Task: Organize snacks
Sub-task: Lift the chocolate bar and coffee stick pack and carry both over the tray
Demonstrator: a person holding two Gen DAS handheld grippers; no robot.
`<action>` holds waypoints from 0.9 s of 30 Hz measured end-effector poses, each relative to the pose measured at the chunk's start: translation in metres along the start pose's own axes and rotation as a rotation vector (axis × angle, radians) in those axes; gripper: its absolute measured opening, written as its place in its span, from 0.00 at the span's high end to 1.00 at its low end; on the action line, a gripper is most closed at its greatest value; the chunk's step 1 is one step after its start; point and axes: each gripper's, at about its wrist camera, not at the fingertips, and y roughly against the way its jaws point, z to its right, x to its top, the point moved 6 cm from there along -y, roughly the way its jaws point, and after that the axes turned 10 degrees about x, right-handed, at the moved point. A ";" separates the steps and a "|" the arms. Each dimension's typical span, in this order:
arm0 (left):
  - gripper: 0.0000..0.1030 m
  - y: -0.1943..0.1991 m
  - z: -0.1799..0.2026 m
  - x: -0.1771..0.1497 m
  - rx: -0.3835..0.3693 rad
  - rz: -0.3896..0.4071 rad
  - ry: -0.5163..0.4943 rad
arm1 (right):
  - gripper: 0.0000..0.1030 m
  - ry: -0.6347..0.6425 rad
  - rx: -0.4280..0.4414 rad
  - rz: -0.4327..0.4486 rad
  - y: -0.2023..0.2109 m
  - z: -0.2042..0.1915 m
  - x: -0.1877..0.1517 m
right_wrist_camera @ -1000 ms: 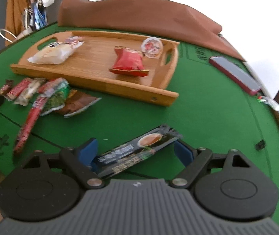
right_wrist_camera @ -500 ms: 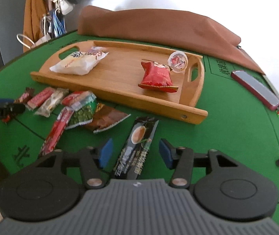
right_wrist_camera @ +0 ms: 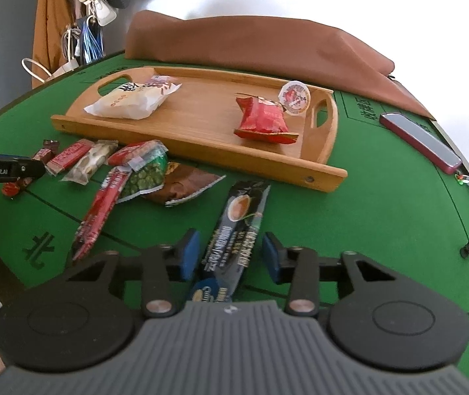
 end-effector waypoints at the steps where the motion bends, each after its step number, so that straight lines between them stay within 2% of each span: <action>1: 0.78 0.000 0.000 0.000 -0.001 0.000 0.001 | 0.63 -0.004 0.000 0.001 0.000 -0.001 0.001; 10: 0.78 0.009 -0.003 0.006 -0.004 0.024 0.011 | 0.68 -0.071 0.038 -0.014 0.002 0.001 0.007; 21: 0.78 0.028 0.000 0.033 -0.016 0.102 0.002 | 0.69 -0.091 0.032 0.069 0.023 0.011 0.031; 27: 0.78 0.031 0.004 0.042 -0.029 0.117 -0.002 | 0.69 -0.117 0.029 0.109 0.030 0.022 0.046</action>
